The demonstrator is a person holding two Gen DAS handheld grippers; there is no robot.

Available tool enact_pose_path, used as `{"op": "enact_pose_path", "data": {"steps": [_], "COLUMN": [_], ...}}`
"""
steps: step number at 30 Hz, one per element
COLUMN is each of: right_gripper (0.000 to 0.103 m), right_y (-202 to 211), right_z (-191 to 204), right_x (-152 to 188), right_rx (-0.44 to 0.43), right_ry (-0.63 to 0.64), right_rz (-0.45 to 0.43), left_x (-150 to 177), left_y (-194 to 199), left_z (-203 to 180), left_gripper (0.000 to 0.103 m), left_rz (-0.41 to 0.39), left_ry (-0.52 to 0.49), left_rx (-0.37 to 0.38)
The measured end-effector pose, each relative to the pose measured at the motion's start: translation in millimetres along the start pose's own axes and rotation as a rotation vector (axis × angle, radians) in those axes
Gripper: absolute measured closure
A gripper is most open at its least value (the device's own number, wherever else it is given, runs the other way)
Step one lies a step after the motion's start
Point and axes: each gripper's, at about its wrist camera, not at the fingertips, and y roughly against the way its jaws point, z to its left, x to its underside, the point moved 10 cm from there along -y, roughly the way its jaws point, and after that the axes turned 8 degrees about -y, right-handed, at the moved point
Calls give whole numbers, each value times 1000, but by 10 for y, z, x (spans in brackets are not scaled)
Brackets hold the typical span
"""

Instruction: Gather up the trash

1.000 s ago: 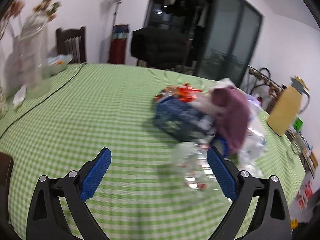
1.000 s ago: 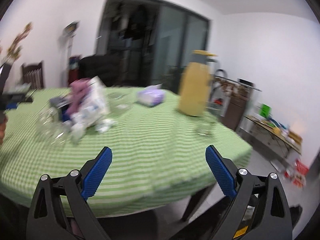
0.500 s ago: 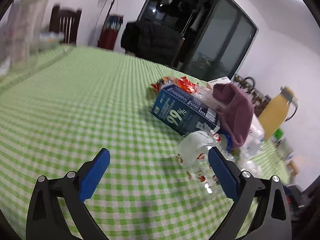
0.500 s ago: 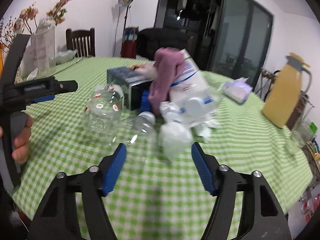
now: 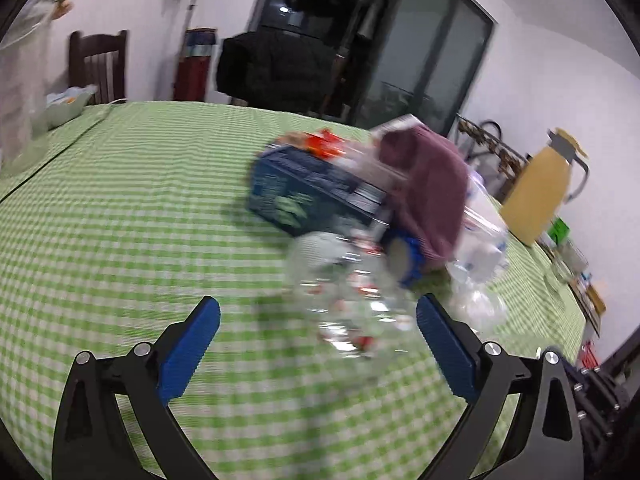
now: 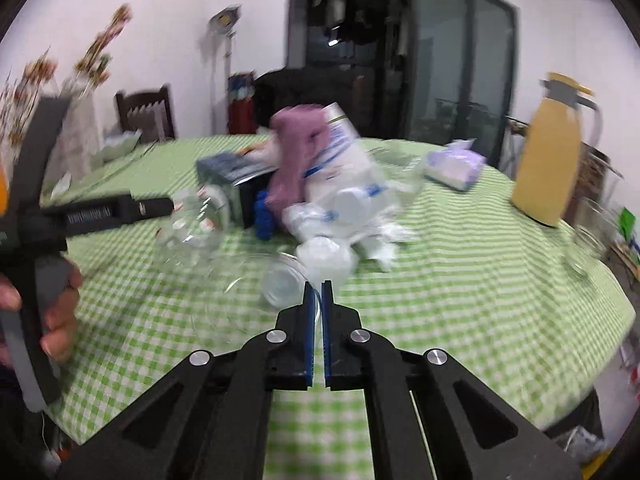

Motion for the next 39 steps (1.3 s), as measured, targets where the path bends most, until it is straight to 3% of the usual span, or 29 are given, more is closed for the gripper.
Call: {"op": "enact_pose_path", "data": {"steps": [5, 9, 13, 18, 26, 39], "right_gripper": [100, 100, 100, 100, 100, 101], "right_y": [276, 292, 277, 265, 321, 724], "right_z": [-320, -578, -818, -948, -970, -1499], "right_x": [-44, 19, 169, 251, 294, 223], "right_rx": [15, 37, 53, 60, 18, 103], "right_ry": [-67, -126, -194, -231, -266, -359], "right_rz": [-66, -65, -40, -24, -52, -170], "left_x": [36, 82, 100, 46, -140, -227], "left_y": [-133, -246, -264, -125, 205, 413], "left_z": [-225, -296, -279, -343, -454, -1080], "left_gripper": [8, 9, 38, 38, 39, 39], "left_rz": [40, 77, 81, 48, -20, -70], "left_ry": [-44, -53, -28, -17, -52, -181], "left_rx": [-60, -105, -129, -75, -92, -13]}}
